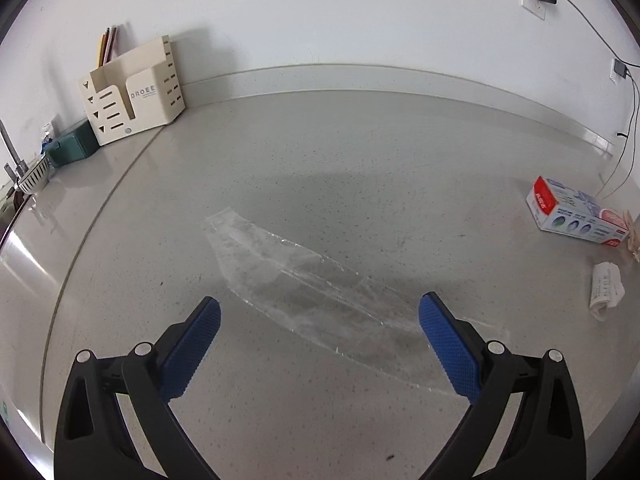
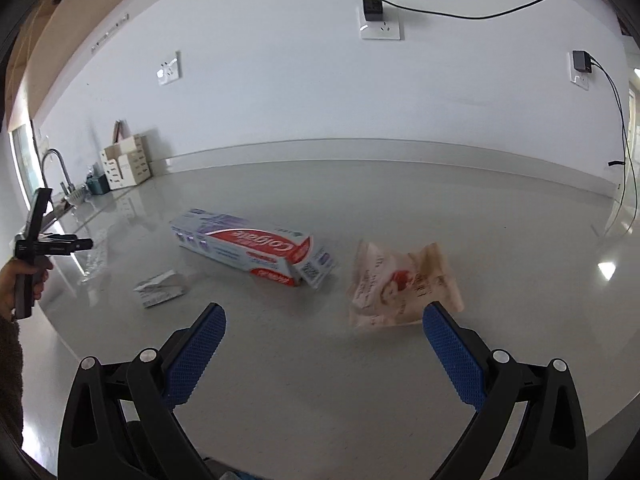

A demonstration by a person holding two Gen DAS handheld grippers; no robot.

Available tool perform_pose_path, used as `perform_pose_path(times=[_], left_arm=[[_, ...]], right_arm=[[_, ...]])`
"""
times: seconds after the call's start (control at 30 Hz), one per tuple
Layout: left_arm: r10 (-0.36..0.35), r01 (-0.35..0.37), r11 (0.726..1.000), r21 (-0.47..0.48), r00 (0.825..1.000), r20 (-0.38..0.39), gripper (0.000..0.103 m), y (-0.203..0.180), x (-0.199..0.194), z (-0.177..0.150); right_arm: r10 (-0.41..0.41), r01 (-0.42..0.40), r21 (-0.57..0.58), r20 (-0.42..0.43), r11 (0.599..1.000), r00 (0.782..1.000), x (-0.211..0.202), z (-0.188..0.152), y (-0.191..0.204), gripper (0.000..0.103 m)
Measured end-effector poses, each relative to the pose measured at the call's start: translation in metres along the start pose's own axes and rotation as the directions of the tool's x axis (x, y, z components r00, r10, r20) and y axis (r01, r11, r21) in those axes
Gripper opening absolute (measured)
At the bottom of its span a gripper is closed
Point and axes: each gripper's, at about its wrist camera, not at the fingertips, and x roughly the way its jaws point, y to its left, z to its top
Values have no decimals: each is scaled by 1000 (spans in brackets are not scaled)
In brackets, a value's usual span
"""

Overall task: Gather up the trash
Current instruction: 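Raise both tools back to the counter toward the snack bag and plastic strip, then grasp the paper snack bag with the right gripper while the left gripper grasps the clear plastic strip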

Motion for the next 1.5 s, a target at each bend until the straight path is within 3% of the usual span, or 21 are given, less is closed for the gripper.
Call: perform_pose_path(times=[0.13, 0.2, 0.33, 0.37, 0.5, 0.63, 0.67, 0.7, 0.83, 0.9, 0.93, 0.97, 1.0, 1.03, 1.1, 1.13, 1.17, 1.23, 1.37, 1.43, 1.5], left_arm=[[61, -60, 998, 15, 998, -28, 99, -3, 15, 9], [51, -50, 998, 31, 998, -47, 99, -7, 19, 11], [78, -74, 996, 59, 995, -68, 95, -11, 25, 11], [73, -69, 996, 65, 995, -66, 85, -12, 26, 11], [21, -17, 998, 66, 999, -48, 68, -14, 23, 7], [-33, 35, 995, 91, 999, -28, 24, -25, 20, 3], [-13, 15, 995, 96, 1000, -26, 7, -28, 19, 2], [14, -12, 995, 99, 1000, -24, 2, -29, 20, 2], [-41, 42, 997, 65, 999, -28, 2, -25, 17, 1], [-43, 42, 998, 37, 999, 0, 7, -19, 7, -1], [-44, 44, 999, 11, 999, 10, 25, -13, 3, -1], [-37, 38, 999, -21, 999, 25, 61, -4, -2, -1], [-27, 29, 999, -35, 999, 35, 75, 2, -5, -1], [-24, 25, 999, -45, 999, 35, 78, 9, -6, -1], [-26, 27, 998, -61, 999, 20, 73, 23, 0, 2], [-14, 15, 998, -67, 1000, 6, 74, 29, 6, 4], [5, -5, 998, -67, 1000, -7, 74, 34, 12, 6], [31, -33, 998, -62, 999, -39, 74, 41, 26, 11], [25, -31, 995, -98, 997, -66, 78, 56, 46, 19], [38, -43, 995, -93, 998, -59, 74, 58, 50, 21], [46, -49, 996, -68, 998, -43, 50, 53, 49, 22]], right_arm=[[-50, 50, -13, -74, 999, 996, 36, 16, -22, 100], [-105, 103, -18, -117, 994, 988, 53, 19, -32, 100], [-93, 99, 18, -186, 995, 978, 78, 21, -48, 100], [-98, 103, 16, -194, 995, 976, 81, 21, -50, 100], [-60, 73, 49, -223, 996, 973, 90, 20, -60, 100], [-40, 59, 70, -247, 996, 968, 96, 18, -65, 100], [-34, 53, 72, -249, 996, 968, 95, 18, -63, 100], [-33, 51, 68, -251, 996, 967, 96, 18, -64, 100], [-33, 47, 45, -272, 998, 962, 96, 17, -60, 100], [-35, 49, 46, -277, 998, 960, 97, 16, -60, 100], [-28, 42, 47, -277, 998, 960, 98, 16, -59, 99], [-18, 32, 47, -278, 998, 960, 98, 16, -59, 98], [-17, 31, 46, -279, 998, 960, 97, 14, -59, 96], [-25, 37, 38, -271, 999, 962, 95, 14, -58, 86], [-28, 36, 25, -259, 999, 965, 97, 14, -54, 79], [-29, 35, 19, -253, 999, 967, 95, 13, -54, 68], [-35, 40, 16, -245, 999, 969, 94, 12, -53, 43], [-78, 84, 16, -227, 996, 971, 91, 11, -55, 12], [-34, 49, 63, -222, 997, 974, 88, 9, -62, 6], [-30, 46, 68, -214, 997, 976, 85, 7, -64, 5], [-19, 36, 80, -208, 996, 978, 81, 6, -68, 5]])
